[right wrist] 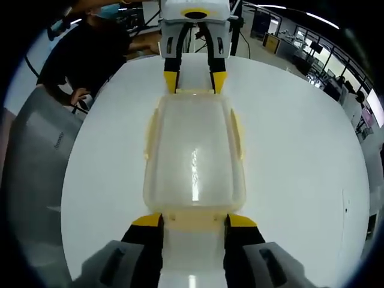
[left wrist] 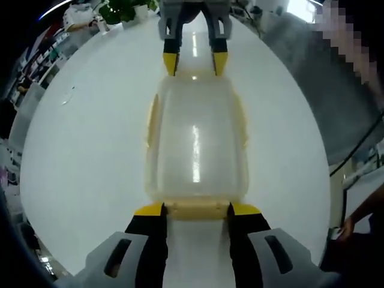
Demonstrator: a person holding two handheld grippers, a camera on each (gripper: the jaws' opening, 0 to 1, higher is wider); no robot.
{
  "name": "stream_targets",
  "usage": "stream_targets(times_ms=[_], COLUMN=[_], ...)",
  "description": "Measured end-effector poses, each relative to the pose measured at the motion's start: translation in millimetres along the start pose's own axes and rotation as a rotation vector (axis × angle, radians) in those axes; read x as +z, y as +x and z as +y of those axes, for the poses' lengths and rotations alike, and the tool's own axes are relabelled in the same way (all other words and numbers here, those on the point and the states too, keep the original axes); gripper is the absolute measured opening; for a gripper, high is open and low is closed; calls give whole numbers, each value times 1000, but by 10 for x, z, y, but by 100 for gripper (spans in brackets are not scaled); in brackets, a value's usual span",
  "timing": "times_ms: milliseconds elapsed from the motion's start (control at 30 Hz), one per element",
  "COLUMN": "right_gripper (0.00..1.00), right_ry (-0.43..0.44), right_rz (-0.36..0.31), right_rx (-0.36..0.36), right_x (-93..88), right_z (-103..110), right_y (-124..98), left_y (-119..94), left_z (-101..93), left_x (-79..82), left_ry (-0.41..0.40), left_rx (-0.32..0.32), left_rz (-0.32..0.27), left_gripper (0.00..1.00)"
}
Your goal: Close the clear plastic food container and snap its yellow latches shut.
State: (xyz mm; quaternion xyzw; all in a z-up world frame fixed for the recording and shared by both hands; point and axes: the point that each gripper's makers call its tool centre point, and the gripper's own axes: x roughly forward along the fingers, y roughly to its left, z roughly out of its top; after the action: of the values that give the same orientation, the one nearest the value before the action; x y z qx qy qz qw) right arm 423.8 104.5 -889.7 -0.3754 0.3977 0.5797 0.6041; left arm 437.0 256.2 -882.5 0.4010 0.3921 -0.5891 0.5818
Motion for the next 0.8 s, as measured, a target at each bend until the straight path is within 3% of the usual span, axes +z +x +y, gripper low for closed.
stream_targets(times_ms=[233, 800], right_gripper=[37, 37], right_ry=[23, -30], right_rz=[-31, -68], right_rx=[30, 2], right_x=[3, 88], right_z=[41, 133], right_y=[-36, -347], left_y=[-24, -265], left_z=[-18, -139], left_x=[1, 90], left_ry=[-9, -1], left_rx=[-5, 0], left_rz=[11, 21], left_gripper=[37, 37])
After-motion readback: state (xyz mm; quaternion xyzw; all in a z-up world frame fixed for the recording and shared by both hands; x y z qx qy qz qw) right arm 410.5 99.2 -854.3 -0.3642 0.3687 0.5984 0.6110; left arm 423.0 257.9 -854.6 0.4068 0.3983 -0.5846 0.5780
